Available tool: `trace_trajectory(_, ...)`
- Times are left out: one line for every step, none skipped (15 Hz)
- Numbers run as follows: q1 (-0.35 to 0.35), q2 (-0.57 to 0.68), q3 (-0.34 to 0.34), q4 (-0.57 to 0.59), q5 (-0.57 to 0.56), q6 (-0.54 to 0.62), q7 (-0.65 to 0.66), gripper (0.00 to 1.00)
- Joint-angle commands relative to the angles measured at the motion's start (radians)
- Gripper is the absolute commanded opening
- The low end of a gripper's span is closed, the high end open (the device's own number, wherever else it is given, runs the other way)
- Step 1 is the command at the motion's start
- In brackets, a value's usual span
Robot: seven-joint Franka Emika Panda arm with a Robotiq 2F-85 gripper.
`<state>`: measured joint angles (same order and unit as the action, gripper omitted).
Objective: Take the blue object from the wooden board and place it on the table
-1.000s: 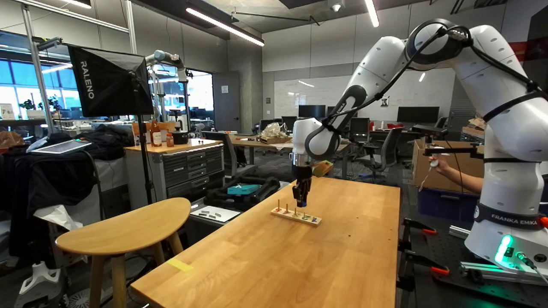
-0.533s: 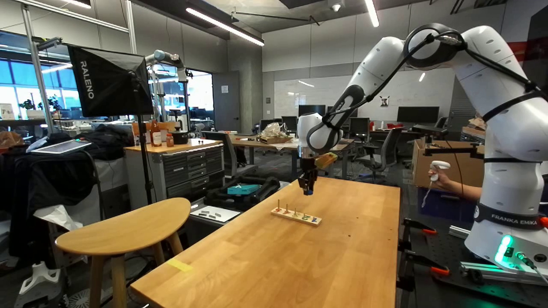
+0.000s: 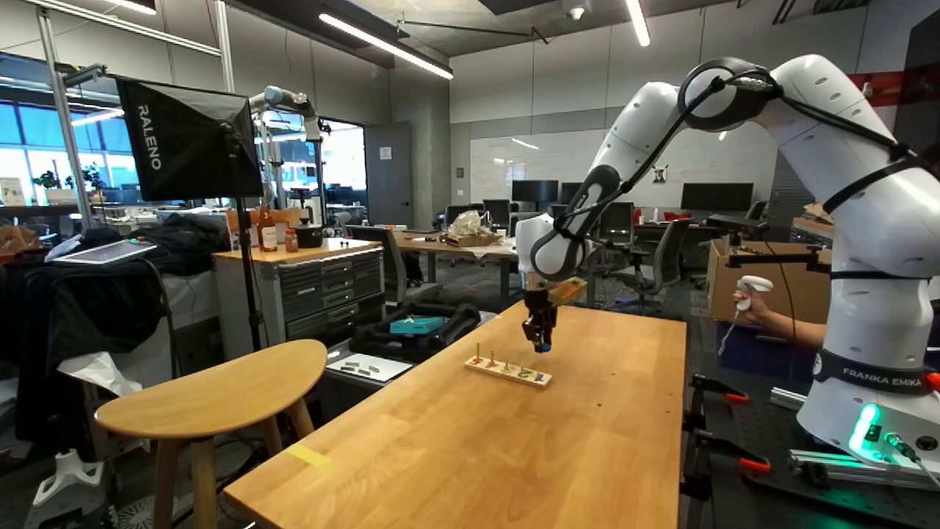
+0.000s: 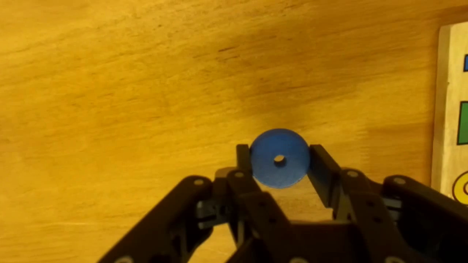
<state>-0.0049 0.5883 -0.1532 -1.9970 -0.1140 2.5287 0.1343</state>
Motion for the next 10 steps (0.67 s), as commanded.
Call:
trace_trajectory(-0.001, 0.004, 0.012, 0.016, 0.005, -0.013, 0.005, 0.69)
trace_trajectory(0.004, -0.025, 0.021, 0.008, 0.005, -0.028, -0.005, 0.76)
trace_trajectory(0.012, -0.05, 0.027, 0.001, -0.002, -0.037, -0.01, 0.83)
trace_trajectory(0.022, -0.093, 0.034, -0.016, -0.01, -0.049, -0.017, 0.92)
trace_trajectory(0.031, -0.128, 0.039, -0.027, -0.018, -0.064, -0.022, 0.99)
trace_trajectory(0.045, -0.18, 0.042, -0.042, -0.032, -0.097, -0.03, 1.0)
trace_trajectory(0.051, -0.224, 0.048, -0.051, -0.037, -0.129, -0.037, 1.0)
trace_trajectory(0.054, -0.263, 0.058, -0.049, -0.043, -0.185, -0.051, 1.0)
trace_trajectory(0.056, -0.308, 0.067, -0.049, -0.049, -0.237, -0.064, 1.0)
trace_trajectory(0.062, -0.353, 0.067, -0.047, -0.061, -0.299, -0.052, 1.0)
